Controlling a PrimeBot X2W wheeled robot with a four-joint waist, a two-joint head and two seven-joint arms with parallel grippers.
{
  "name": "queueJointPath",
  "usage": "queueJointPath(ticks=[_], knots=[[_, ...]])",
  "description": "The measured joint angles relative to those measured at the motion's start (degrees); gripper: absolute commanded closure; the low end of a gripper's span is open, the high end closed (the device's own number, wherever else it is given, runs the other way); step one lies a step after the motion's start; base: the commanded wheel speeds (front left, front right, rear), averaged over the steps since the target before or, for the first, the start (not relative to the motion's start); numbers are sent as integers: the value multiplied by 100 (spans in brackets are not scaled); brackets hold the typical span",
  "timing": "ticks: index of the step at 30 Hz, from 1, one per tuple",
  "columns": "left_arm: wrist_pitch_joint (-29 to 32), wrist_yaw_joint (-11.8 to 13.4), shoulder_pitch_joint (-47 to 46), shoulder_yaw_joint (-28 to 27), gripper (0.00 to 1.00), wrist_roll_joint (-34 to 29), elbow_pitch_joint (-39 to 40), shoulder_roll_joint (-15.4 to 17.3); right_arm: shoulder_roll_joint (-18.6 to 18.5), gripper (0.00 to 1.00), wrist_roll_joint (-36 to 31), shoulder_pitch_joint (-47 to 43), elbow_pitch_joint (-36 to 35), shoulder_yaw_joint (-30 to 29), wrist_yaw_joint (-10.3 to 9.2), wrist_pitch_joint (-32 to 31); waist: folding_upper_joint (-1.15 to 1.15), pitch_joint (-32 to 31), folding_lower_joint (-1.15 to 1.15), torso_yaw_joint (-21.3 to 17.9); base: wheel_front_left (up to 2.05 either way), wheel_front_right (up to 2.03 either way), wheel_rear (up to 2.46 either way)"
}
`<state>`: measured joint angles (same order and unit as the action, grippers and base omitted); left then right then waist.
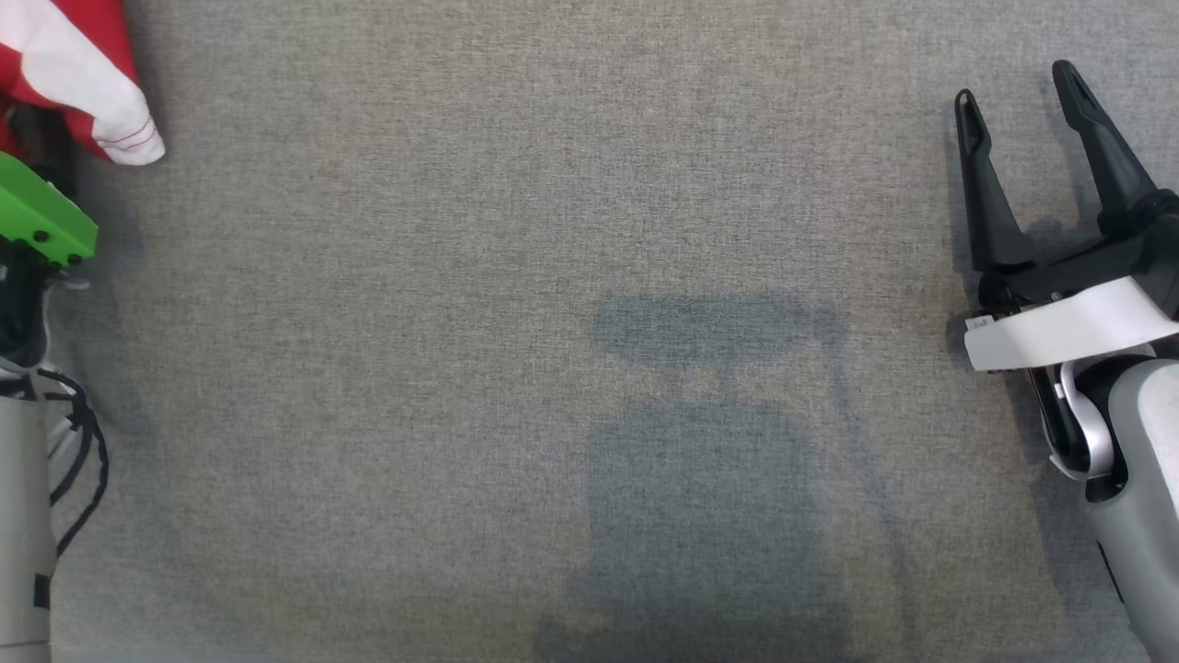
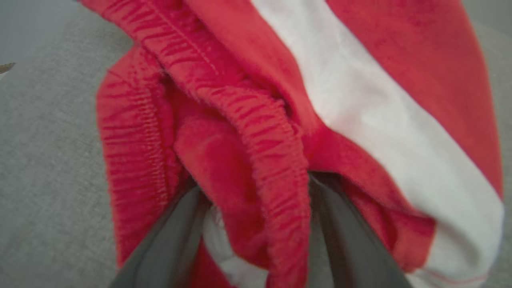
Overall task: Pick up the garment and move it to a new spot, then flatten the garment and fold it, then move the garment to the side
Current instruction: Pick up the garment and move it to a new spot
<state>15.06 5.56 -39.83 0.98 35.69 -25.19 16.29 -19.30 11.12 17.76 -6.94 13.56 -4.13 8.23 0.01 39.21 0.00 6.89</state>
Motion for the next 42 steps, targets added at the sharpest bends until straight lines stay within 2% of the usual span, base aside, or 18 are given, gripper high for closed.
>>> queueJointPath(ticks=[1,7,14,18,19,22,29,32,34,37,39,42], knots=[[-5,0,-31,0,100,-26,-25,29,8,0,-5,29,8,2,0,30,0,22,0,-19,0,0,0],[-66,-73,-131,85,100,-56,-22,55,86,0,-5,90,192,9,1,160,0,-35,0,-52,0,0,0],[-248,-705,-223,364,100,138,633,-226,246,0,26,83,600,71,1,331,0,-328,0,-35,0,0,0],[-174,-1144,-335,704,100,257,1159,-301,425,0,143,48,826,177,7,396,0,-557,0,-36,0,0,0],[-41,-1257,-335,914,100,381,1430,-444,541,0,199,45,934,243,9,436,0,-686,0,-46,0,0,0],[229,-1311,-335,1215,100,802,1909,-699,723,0,261,44,1063,311,27,492,0,-891,0,-81,0,0,0],[1322,-1310,-320,1965,100,2043,2962,-1189,1079,0,399,-51,1329,322,51,554,0,-1374,-1,-285,0,0,0],[1859,-1308,-157,2184,100,2419,3204,-1204,1213,0,504,-149,1411,319,49,593,0,-1530,-1,-455,0,0,0],[2145,-1299,69,2274,100,2457,3238,-1102,1267,0,553,-230,1467,318,47,594,0,-1619,-1,-588,0,0,0],[2441,-977,509,2237,100,2407,3083,-801,1329,0,603,-378,1516,263,41,595,0,-1736,-1,-793,0,0,0],[2496,-700,840,2070,100,2450,2891,-745,1350,0,611,-455,1532,213,0,597,-1,-1804,-1,-929,0,0,0],[2637,-421,1089,1933,100,2475,2620,-701,1337,0,625,-528,1533,125,-1,606,-1,-1897,-1,-1121,0,0,0]])
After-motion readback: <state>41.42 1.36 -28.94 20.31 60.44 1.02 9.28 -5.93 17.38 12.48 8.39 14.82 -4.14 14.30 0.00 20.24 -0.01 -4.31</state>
